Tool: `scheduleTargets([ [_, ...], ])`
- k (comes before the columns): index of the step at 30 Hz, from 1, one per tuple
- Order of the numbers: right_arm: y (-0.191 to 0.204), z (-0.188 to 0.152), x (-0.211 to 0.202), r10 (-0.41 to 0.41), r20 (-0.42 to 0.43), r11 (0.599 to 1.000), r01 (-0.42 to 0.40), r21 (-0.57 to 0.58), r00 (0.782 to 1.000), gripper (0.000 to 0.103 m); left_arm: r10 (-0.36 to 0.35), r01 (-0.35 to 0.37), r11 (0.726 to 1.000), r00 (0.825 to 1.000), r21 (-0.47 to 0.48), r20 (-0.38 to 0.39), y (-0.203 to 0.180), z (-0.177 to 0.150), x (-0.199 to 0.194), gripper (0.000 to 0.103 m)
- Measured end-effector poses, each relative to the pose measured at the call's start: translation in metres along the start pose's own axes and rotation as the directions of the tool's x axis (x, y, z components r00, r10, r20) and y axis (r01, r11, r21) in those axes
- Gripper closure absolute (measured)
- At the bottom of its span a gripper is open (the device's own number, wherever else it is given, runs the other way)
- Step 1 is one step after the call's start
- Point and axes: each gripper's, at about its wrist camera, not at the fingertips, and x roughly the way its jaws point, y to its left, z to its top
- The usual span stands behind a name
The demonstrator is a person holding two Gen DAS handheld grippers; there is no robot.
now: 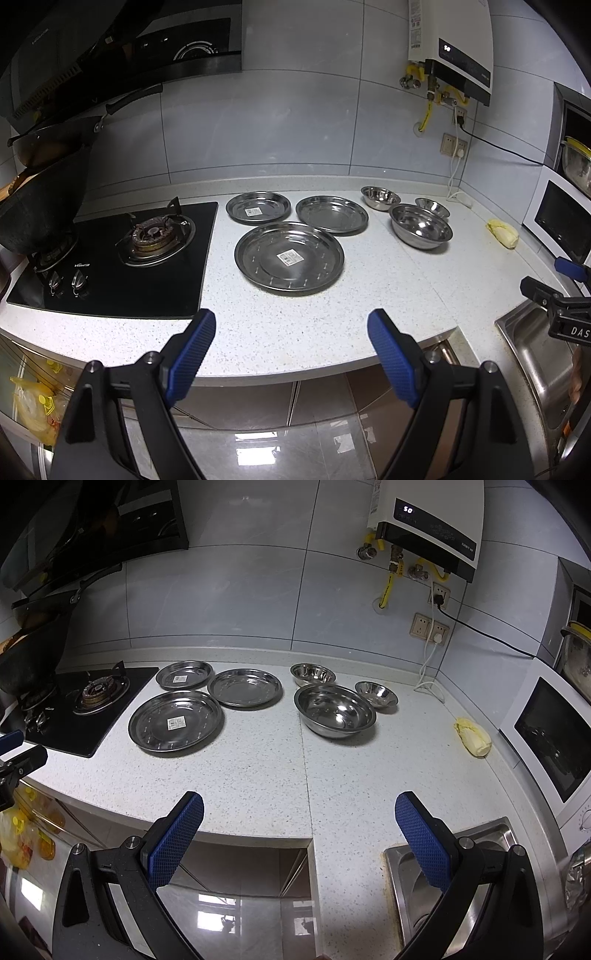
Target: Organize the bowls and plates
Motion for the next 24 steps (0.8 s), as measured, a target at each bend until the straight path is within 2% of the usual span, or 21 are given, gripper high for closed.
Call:
scheduleTargets([
  [24, 0.0000, 0.0025, 0.0045, 0.002, -0.007, 1.000, -0.002, -0.001, 1.000, 0.001, 0.004, -0.004, 1.000, 1.000, -0.005, -0.007, 0.0001, 0.0008, 0.0063, 0.019],
])
